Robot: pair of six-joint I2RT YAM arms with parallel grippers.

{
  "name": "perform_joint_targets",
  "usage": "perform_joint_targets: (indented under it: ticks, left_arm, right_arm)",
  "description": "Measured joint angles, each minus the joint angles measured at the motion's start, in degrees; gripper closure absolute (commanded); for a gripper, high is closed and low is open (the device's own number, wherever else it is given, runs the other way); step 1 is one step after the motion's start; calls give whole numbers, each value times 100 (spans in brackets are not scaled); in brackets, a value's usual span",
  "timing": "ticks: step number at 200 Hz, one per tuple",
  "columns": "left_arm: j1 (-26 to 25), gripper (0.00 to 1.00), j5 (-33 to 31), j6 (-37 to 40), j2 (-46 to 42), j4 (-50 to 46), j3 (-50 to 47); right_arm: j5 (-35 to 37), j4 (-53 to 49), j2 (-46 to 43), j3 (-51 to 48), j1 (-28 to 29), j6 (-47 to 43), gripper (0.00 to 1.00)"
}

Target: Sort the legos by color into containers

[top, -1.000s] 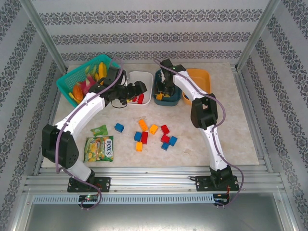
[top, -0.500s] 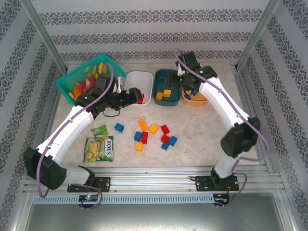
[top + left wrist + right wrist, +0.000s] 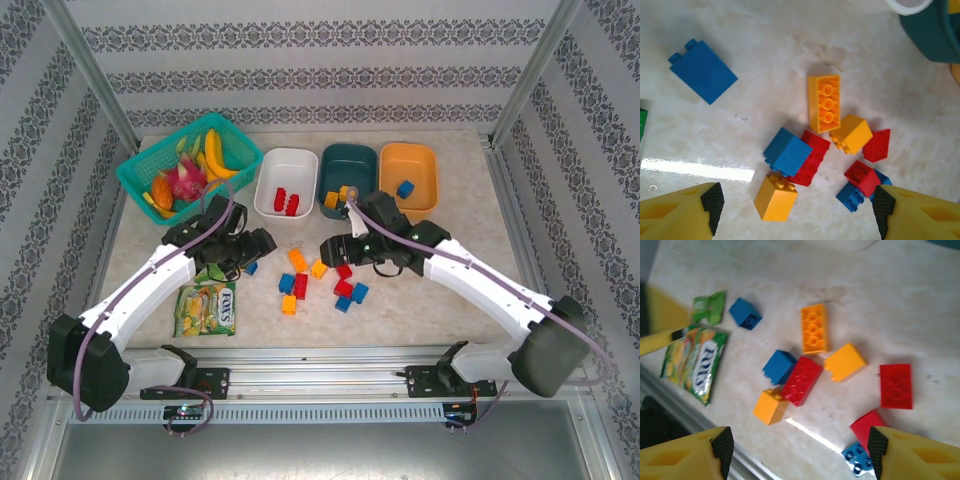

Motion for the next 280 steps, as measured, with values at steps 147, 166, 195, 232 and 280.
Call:
perform_joint_targets:
  ticks: [147,166,195,232,280]
  left_arm:
    - [-1093,26,-133,-203,1185,-76,181]
    - [-1263,26,-223,-160,1185,-157,199]
    - [-1311,26,-413,-142,1185,-223,219]
    - [-1307,27,-667,-146,1508,-212,706]
    - [-1261,33,-894,-166,2828,-153,1777]
  right_arm:
    - [136,129,-1290,-1182,52,181,25]
    - [160,74,-1405,-1233,52,205,25]
    - [199,57,-1663,-1338,52,291,25]
    - [238,61,-2100,-1554,52,382,23]
    - [247,63,-2186,-1567,50,459,21]
